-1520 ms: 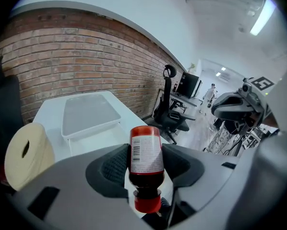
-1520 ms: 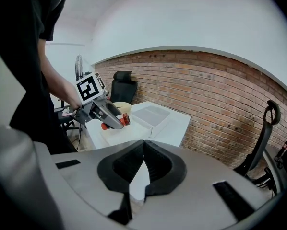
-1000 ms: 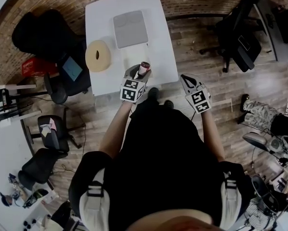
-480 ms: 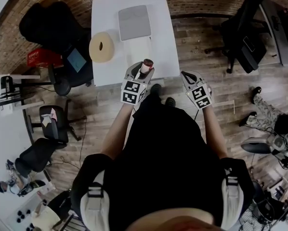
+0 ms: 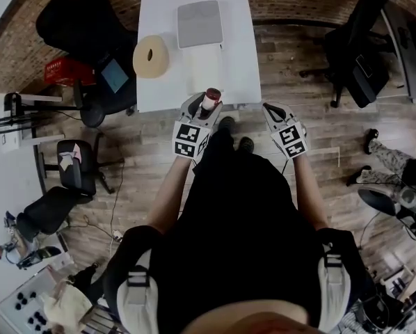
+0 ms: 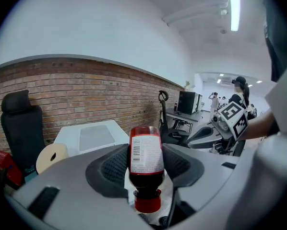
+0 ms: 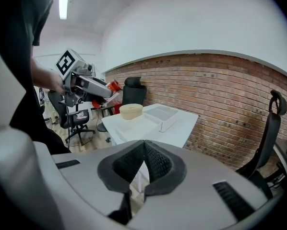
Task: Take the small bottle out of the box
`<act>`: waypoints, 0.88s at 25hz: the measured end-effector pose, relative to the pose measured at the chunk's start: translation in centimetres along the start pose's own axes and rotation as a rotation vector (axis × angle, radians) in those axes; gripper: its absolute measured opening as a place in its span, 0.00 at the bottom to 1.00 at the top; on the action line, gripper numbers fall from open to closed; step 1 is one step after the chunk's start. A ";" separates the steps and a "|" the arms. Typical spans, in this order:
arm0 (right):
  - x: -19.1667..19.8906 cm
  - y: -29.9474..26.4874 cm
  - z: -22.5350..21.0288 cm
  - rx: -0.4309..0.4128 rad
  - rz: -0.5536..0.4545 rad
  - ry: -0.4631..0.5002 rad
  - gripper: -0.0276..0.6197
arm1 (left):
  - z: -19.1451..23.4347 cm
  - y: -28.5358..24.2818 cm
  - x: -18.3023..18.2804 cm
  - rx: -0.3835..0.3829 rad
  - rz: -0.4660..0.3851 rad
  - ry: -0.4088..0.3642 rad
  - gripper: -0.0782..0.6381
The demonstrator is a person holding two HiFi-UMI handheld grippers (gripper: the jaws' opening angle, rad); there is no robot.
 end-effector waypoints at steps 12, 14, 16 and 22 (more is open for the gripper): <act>1.1 1.4 0.9 -0.010 -0.012 -0.019 0.04 | -1.7 1.7 1.5 -0.026 -0.004 0.012 0.43; 1.3 1.8 1.1 -0.011 -0.010 -0.016 0.04 | -1.9 1.8 1.6 -0.026 -0.003 0.015 0.43; 1.4 2.1 0.9 -0.009 -0.006 -0.016 0.04 | -2.0 1.6 1.4 -0.027 -0.007 0.022 0.43; 1.8 2.9 0.3 0.009 -0.003 -0.023 0.04 | -2.6 1.1 1.0 -0.021 -0.018 0.026 0.43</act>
Point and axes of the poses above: the fingertips, and each gripper's own axes: y backward along the fingers, z to its left, x out of its underside, the point moved 1 cm from there along y, backward along the fingers, and after that the axes turned 3 degrees about y, right-handed, at the moved point
